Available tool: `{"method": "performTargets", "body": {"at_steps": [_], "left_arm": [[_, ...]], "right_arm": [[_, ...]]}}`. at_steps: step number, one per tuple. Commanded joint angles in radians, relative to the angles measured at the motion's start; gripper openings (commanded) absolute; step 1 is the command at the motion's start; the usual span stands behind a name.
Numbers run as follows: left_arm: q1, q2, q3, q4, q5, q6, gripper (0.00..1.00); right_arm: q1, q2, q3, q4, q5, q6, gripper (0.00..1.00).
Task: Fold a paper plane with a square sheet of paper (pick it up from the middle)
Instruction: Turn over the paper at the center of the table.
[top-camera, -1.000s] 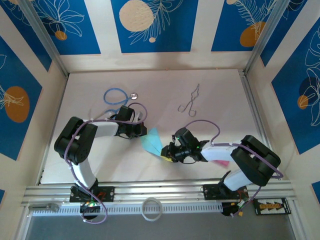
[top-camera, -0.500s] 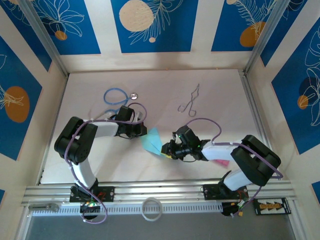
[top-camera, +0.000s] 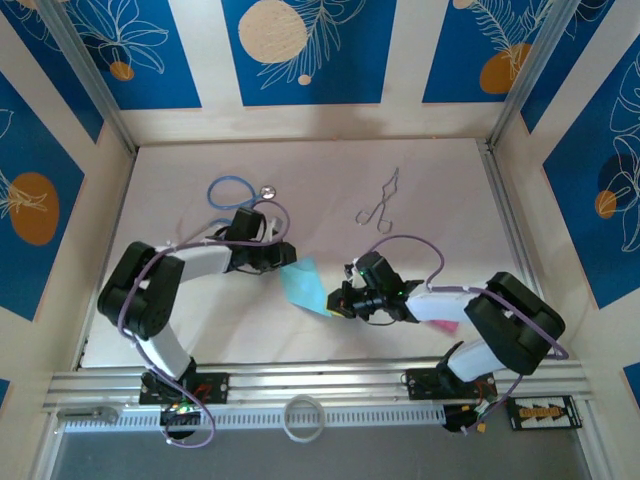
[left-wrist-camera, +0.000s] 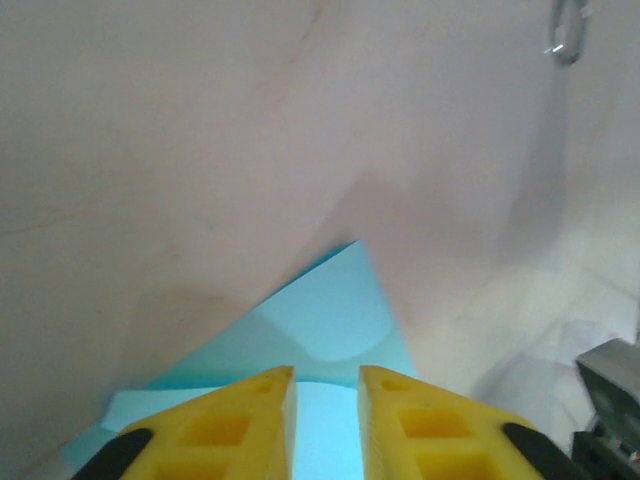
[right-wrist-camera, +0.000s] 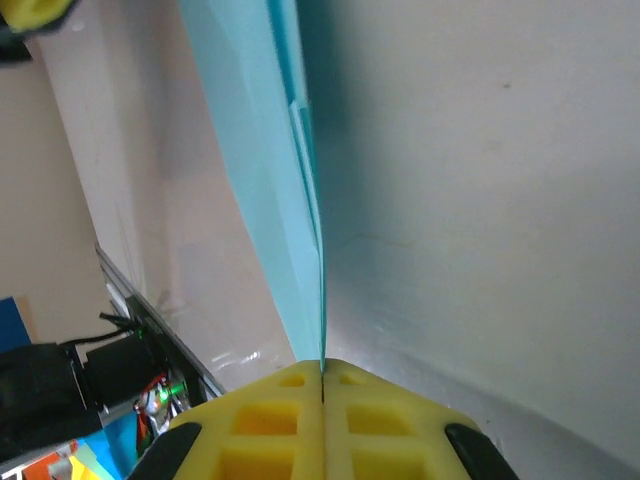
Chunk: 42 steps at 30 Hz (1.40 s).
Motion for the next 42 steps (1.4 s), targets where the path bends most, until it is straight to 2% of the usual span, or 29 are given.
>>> {"method": "performTargets", "body": {"at_steps": [1,6,12,18,23,26,29,32,36,42], "left_arm": [[0.011,-0.095,0.001,-0.021,0.001,-0.005,0.27],[0.011,-0.218,-0.008,-0.068,-0.054,0.028,0.33],[0.008,-0.266,0.029,-0.133,-0.035,0.107,0.36],[0.011,-0.272,0.074,-0.212,-0.077,0.113,0.36],[0.014,-0.293,0.1,-0.318,-0.125,0.047,0.35],[0.014,-0.293,0.061,-0.25,-0.119,0.025,0.34],[0.019,-0.302,0.029,-0.175,-0.088,0.035,0.34],[0.027,-0.342,0.056,-0.27,-0.102,0.017,0.34],[0.041,-0.458,-0.049,-0.249,-0.154,-0.001,0.37],[0.064,-0.563,-0.058,-0.395,-0.26,0.024,0.4]], "right_arm": [[-0.007,-0.076,0.021,-0.098,-0.021,-0.104,0.05],[-0.04,-0.192,0.061,-0.284,0.063,-0.205,0.04],[-0.055,-0.265,0.216,-0.612,0.24,-0.349,0.04],[-0.055,-0.228,0.385,-0.86,0.399,-0.421,0.03],[-0.055,-0.18,0.512,-0.983,0.44,-0.43,0.02],[-0.035,-0.15,0.559,-1.009,0.473,-0.488,0.02],[0.004,-0.112,0.588,-1.053,0.626,-0.567,0.02],[0.035,-0.048,0.736,-1.246,0.746,-0.546,0.02],[0.11,0.039,0.848,-1.361,1.028,-0.581,0.01],[0.226,0.261,0.957,-1.497,1.212,-0.545,0.0]]}}
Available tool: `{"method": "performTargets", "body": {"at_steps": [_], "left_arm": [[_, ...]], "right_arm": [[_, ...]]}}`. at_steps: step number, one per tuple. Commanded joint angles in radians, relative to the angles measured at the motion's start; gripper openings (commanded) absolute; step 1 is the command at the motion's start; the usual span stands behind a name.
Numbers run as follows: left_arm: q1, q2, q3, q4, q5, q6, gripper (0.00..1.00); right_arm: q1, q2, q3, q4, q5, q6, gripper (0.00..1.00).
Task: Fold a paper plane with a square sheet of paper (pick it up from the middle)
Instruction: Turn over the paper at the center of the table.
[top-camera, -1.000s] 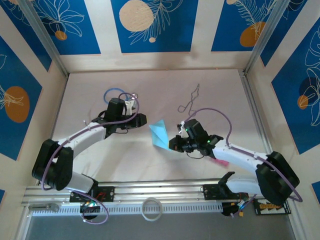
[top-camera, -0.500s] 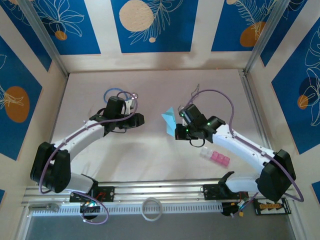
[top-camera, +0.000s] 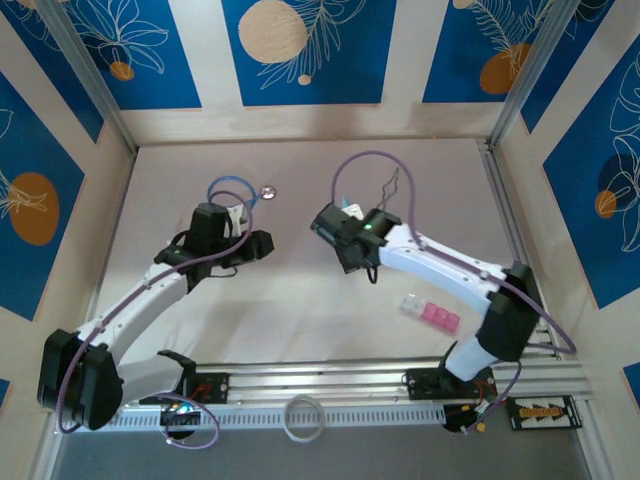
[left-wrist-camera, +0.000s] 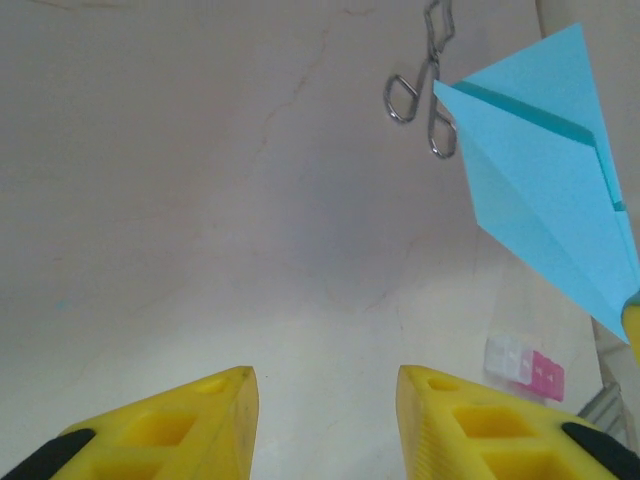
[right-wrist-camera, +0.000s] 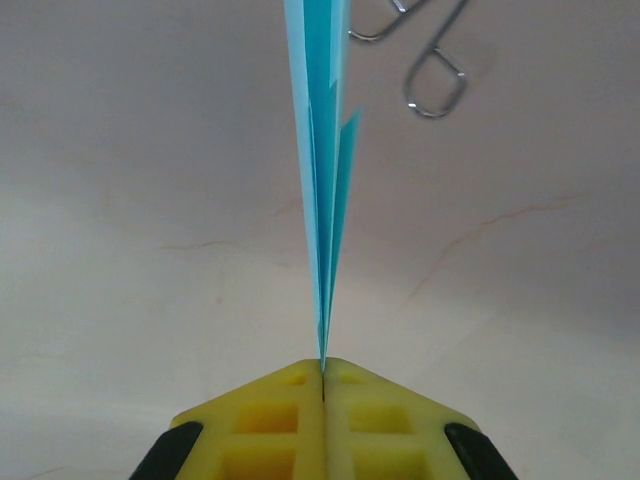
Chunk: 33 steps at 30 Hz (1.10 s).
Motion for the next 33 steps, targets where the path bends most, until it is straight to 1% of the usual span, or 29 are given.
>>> {"method": "performTargets", "body": {"at_steps": [1,4,6,8,11,13,15,16,18,19,23,25,30,32,33], "left_arm": [[0.023,-0.057,-0.02,-0.099,-0.102,0.007,0.4],[0.041,-0.116,-0.033,-0.161,-0.232,-0.019,0.44],[0.068,-0.144,-0.022,-0.214,-0.307,-0.022,0.48],[0.098,-0.158,0.001,-0.264,-0.337,0.004,0.5],[0.134,-0.162,0.043,-0.329,-0.358,0.053,0.54],[0.144,-0.16,0.065,-0.353,-0.361,0.076,0.55],[0.145,-0.16,0.075,-0.358,-0.359,0.094,0.56],[0.147,-0.16,0.077,-0.356,-0.355,0.098,0.57],[0.147,-0.158,0.072,-0.341,-0.322,0.11,0.57],[0.148,-0.157,0.066,-0.33,-0.3,0.113,0.57],[0.151,-0.135,0.042,-0.278,-0.199,0.099,0.57],[0.151,-0.116,0.044,-0.272,-0.166,0.09,0.56],[0.151,-0.082,0.042,-0.249,-0.102,0.075,0.52],[0.151,-0.075,0.037,-0.242,-0.081,0.063,0.51],[0.152,-0.074,0.03,-0.236,-0.074,0.052,0.51]], "right_arm": [[0.071,0.135,0.037,-0.163,0.176,0.026,0.0],[0.135,0.251,0.083,-0.205,0.178,0.07,0.0],[0.195,0.296,0.093,-0.154,0.152,0.046,0.0],[0.245,0.325,0.096,-0.08,0.096,0.018,0.01],[0.288,0.367,0.109,0.011,-0.006,0.002,0.04],[0.294,0.389,0.125,0.04,-0.069,0.019,0.06],[0.289,0.381,0.123,0.093,-0.174,0.033,0.1],[0.281,0.365,0.115,0.124,-0.224,0.044,0.12],[0.261,0.3,0.062,0.223,-0.353,0.062,0.24],[0.25,0.269,0.029,0.285,-0.41,0.064,0.28],[0.188,0.11,-0.13,0.464,-0.525,0.139,0.41],[0.134,0.047,-0.211,0.536,-0.576,0.184,0.41],[-0.017,-0.075,-0.407,0.715,-0.712,0.289,0.32],[-0.06,-0.106,-0.465,0.776,-0.761,0.319,0.3],[-0.074,-0.121,-0.49,0.793,-0.766,0.338,0.29]]}}
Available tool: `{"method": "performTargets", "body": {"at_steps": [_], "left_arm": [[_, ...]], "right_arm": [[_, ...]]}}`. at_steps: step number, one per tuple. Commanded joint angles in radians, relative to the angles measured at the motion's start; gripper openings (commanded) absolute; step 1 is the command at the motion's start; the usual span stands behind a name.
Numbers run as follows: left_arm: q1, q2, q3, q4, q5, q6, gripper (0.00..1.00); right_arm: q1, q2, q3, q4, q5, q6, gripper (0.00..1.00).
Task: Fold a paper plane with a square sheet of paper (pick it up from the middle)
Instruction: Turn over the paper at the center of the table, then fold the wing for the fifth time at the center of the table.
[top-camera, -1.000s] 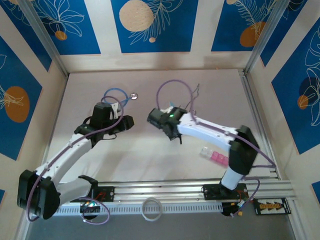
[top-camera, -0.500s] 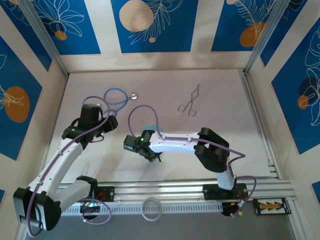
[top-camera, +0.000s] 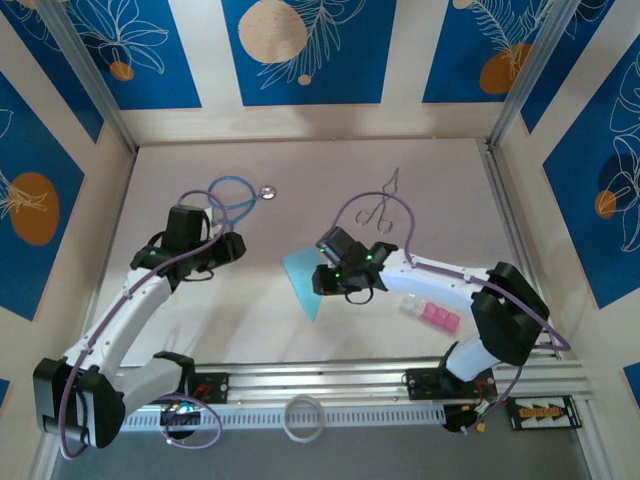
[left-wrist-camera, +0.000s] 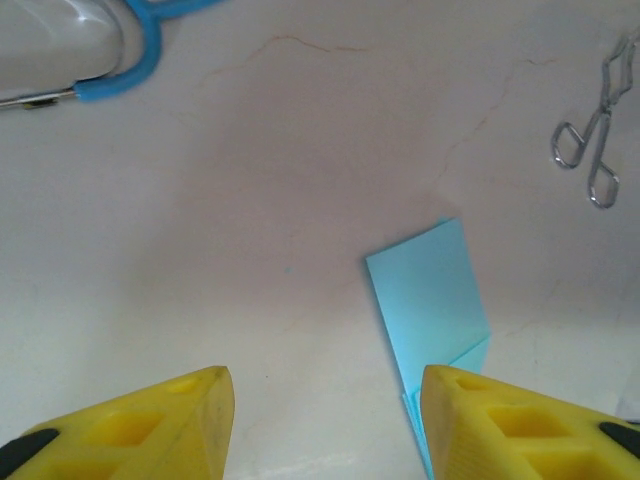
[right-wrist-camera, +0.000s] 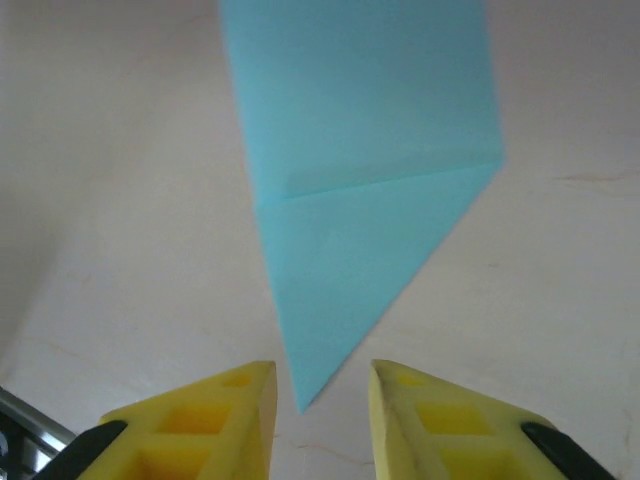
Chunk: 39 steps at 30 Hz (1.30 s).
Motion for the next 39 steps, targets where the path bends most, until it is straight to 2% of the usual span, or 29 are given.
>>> {"method": "performTargets", "body": {"at_steps": [1,8,11,19,29,39], "left_arm": [[0.012,0.003,-0.024,0.035,0.072,-0.032,0.51],[0.012,0.014,-0.084,0.118,0.183,-0.082,0.48],[0.012,0.037,-0.091,0.14,0.217,-0.089,0.45],[0.012,0.102,-0.069,0.19,0.278,-0.098,0.4],[0.011,0.167,-0.107,0.312,0.388,-0.154,0.38],[0.011,0.189,-0.15,0.382,0.421,-0.176,0.37]], "right_arm": [[-0.036,-0.048,-0.076,0.141,-0.133,0.101,0.29],[-0.074,-0.072,-0.169,0.265,-0.192,0.144,0.24],[-0.079,-0.05,-0.163,0.289,-0.224,0.165,0.2],[-0.077,0.005,-0.158,0.37,-0.257,0.201,0.19],[-0.079,0.133,-0.08,0.394,-0.313,0.203,0.15],[-0.037,0.286,-0.078,0.458,-0.3,0.287,0.15]]}}
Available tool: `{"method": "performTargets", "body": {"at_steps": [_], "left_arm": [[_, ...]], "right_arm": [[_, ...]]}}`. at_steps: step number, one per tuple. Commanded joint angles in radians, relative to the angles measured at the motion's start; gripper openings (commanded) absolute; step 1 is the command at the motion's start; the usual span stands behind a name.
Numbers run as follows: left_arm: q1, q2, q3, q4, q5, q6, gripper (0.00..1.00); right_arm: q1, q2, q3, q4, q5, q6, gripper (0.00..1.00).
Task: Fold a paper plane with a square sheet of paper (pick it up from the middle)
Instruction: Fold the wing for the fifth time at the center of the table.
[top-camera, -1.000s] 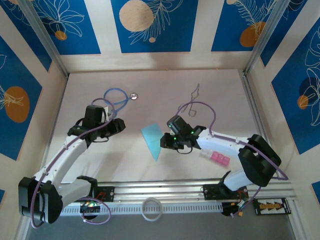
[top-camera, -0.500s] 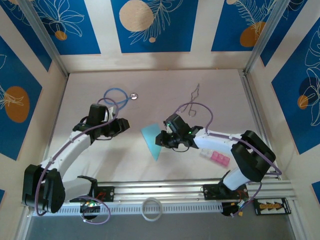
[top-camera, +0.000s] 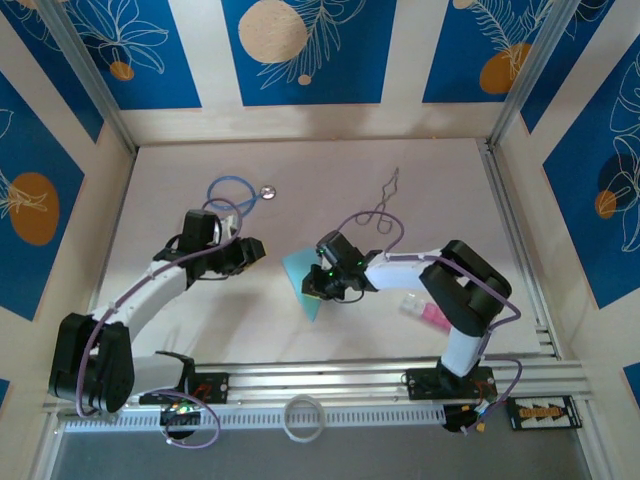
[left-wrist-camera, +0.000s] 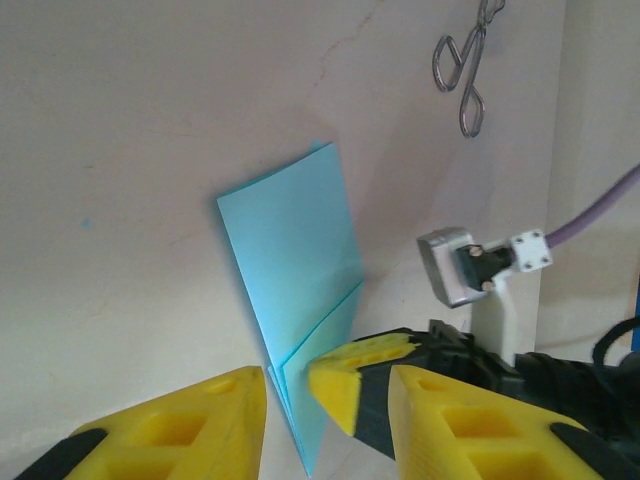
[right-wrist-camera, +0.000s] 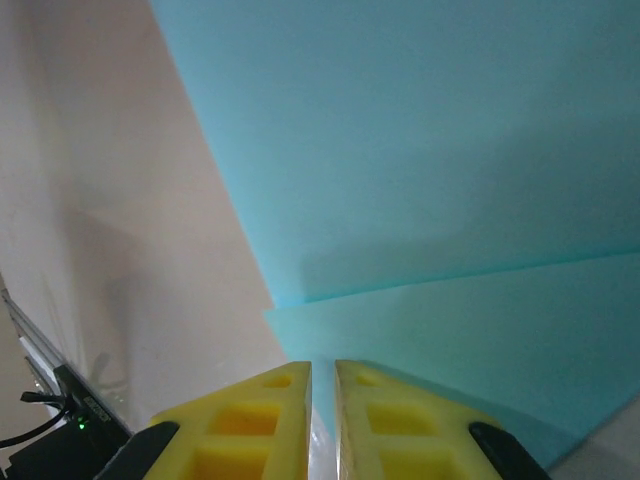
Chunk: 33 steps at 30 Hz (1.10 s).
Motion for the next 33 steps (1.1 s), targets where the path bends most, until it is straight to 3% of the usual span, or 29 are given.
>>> {"method": "performTargets", "body": {"at_steps": [1,9,18,22,25,29,33], "left_arm": [[0.007,0.017,-0.016,0.051,0.044,-0.017,0.37],[-0.008,0.074,-0.008,0.079,0.077,-0.025,0.35],[-0.084,0.184,0.049,0.126,0.103,-0.048,0.28],[-0.116,0.227,0.083,0.123,0.11,-0.049,0.25],[-0.142,0.259,0.104,0.122,0.11,-0.046,0.24],[-0.173,0.315,0.131,0.099,0.101,-0.037,0.21],[-0.194,0.36,0.139,0.084,0.066,-0.038,0.18]], "right_arm": [[0.024,0.037,0.005,0.013,-0.004,0.056,0.14],[0.07,0.037,-0.082,0.069,0.108,0.256,0.11],[0.162,-0.003,-0.124,0.175,0.216,0.452,0.11],[0.192,-0.103,-0.159,0.259,0.319,0.405,0.13],[0.175,-0.167,-0.155,0.184,0.348,0.333,0.14],[0.095,-0.205,-0.166,0.12,0.25,0.25,0.13],[0.052,-0.235,-0.193,0.088,0.228,0.228,0.14]]}}
